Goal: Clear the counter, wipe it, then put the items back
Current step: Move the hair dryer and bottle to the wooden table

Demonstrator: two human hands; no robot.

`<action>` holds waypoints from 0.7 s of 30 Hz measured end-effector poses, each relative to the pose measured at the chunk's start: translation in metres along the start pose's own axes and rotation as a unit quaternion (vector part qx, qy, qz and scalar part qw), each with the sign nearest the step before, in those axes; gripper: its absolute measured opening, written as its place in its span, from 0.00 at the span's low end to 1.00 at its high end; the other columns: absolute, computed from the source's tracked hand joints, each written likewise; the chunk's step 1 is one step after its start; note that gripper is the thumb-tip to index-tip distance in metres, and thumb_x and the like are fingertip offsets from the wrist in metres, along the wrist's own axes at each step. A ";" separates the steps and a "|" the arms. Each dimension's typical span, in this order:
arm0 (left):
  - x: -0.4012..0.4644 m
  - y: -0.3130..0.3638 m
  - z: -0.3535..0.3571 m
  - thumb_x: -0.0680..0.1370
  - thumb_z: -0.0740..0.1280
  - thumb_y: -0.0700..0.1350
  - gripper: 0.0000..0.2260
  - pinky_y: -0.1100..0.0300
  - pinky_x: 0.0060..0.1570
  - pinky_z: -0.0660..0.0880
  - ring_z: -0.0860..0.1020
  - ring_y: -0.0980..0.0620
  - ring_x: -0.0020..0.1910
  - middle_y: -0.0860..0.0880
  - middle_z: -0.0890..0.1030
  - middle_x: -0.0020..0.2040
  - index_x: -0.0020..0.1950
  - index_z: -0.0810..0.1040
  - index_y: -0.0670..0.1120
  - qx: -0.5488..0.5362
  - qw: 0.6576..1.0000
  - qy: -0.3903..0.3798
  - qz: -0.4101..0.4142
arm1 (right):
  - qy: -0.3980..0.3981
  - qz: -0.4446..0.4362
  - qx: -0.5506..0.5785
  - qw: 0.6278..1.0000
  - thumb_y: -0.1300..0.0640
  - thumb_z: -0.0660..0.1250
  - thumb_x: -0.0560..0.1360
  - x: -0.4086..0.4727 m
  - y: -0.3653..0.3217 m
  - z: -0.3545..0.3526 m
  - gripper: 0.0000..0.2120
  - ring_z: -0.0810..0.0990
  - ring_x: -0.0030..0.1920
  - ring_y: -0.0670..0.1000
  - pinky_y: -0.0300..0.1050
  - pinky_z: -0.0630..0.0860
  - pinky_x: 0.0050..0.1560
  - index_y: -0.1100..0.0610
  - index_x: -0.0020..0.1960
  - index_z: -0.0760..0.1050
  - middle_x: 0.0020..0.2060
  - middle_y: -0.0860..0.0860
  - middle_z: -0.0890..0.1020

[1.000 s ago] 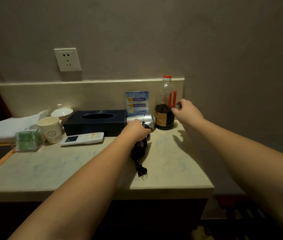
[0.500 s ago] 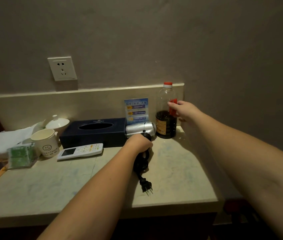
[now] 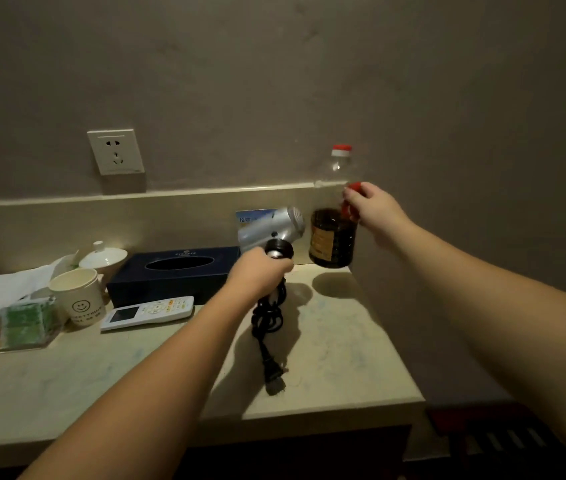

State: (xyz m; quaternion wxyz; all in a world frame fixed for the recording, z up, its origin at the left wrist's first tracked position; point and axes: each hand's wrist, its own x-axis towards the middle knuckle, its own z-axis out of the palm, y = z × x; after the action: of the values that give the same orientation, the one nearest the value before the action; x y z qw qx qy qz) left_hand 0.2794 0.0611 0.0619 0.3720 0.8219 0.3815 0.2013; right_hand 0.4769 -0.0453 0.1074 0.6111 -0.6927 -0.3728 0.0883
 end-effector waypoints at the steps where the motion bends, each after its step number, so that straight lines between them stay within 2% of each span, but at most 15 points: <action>1: -0.009 0.006 -0.006 0.69 0.69 0.51 0.12 0.54 0.40 0.76 0.80 0.47 0.40 0.46 0.81 0.41 0.49 0.77 0.47 -0.027 0.999 0.012 0.020 | 0.005 -0.009 0.012 1.000 0.48 0.62 0.78 -0.006 -0.007 -0.009 0.06 0.81 0.45 0.47 0.41 0.73 0.40 0.47 0.48 0.77 0.43 0.46 0.83; 5: -0.051 0.019 -0.019 0.68 0.69 0.50 0.11 0.56 0.36 0.74 0.79 0.50 0.35 0.48 0.81 0.39 0.47 0.77 0.49 -0.133 0.988 0.033 0.076 | 0.011 -0.037 0.040 0.998 0.49 0.62 0.78 -0.048 -0.025 -0.049 0.06 0.79 0.43 0.47 0.42 0.72 0.42 0.47 0.48 0.78 0.40 0.45 0.82; 7: -0.073 0.021 -0.017 0.70 0.70 0.48 0.10 0.57 0.36 0.74 0.81 0.53 0.35 0.48 0.82 0.40 0.50 0.77 0.49 -0.184 0.979 0.023 0.089 | 0.009 -0.039 0.042 0.998 0.51 0.62 0.78 -0.078 -0.029 -0.070 0.06 0.78 0.44 0.49 0.42 0.73 0.43 0.48 0.50 0.77 0.40 0.45 0.81; 10: -0.104 0.025 -0.006 0.72 0.71 0.46 0.09 0.57 0.37 0.74 0.81 0.59 0.34 0.49 0.81 0.41 0.52 0.78 0.49 -0.236 0.966 -0.015 0.106 | 0.018 -0.023 0.039 0.999 0.50 0.62 0.79 -0.126 -0.030 -0.098 0.07 0.80 0.41 0.44 0.40 0.74 0.43 0.49 0.52 0.78 0.39 0.44 0.81; 13: -0.130 0.031 0.011 0.73 0.71 0.46 0.10 0.55 0.40 0.76 0.82 0.57 0.36 0.50 0.82 0.42 0.53 0.77 0.52 -0.278 0.952 -0.071 0.108 | 0.030 -0.005 0.045 0.999 0.50 0.62 0.78 -0.176 -0.023 -0.125 0.07 0.80 0.37 0.40 0.35 0.74 0.39 0.50 0.49 0.78 0.37 0.44 0.80; 16: -0.152 0.034 0.035 0.70 0.73 0.49 0.12 0.46 0.45 0.80 0.83 0.52 0.38 0.51 0.83 0.40 0.52 0.78 0.53 -0.288 0.943 -0.128 0.107 | 0.051 0.016 0.065 0.996 0.47 0.65 0.74 -0.223 -0.011 -0.147 0.07 0.79 0.36 0.40 0.30 0.74 0.35 0.48 0.45 0.79 0.37 0.44 0.80; 18: -0.164 0.035 0.055 0.66 0.72 0.52 0.14 0.45 0.44 0.80 0.83 0.49 0.39 0.50 0.83 0.40 0.51 0.79 0.55 -0.282 0.938 -0.168 0.111 | 0.080 0.030 0.053 0.995 0.45 0.65 0.72 -0.253 0.004 -0.161 0.08 0.79 0.35 0.41 0.33 0.75 0.37 0.47 0.43 0.79 0.36 0.45 0.80; 21: -0.177 0.037 0.092 0.64 0.71 0.53 0.14 0.53 0.40 0.77 0.82 0.54 0.37 0.52 0.83 0.39 0.49 0.80 0.57 -0.270 0.929 -0.225 0.120 | 0.127 0.065 0.030 0.989 0.43 0.65 0.72 -0.296 0.030 -0.185 0.08 0.78 0.38 0.46 0.47 0.75 0.45 0.45 0.42 0.80 0.38 0.46 0.81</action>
State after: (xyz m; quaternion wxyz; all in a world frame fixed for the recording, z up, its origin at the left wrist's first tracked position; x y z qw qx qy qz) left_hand 0.2426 -0.1353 0.0227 0.6290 0.7537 0.1177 0.1499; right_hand 0.3875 -0.3740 0.0252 0.6665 -0.7028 -0.2437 0.0506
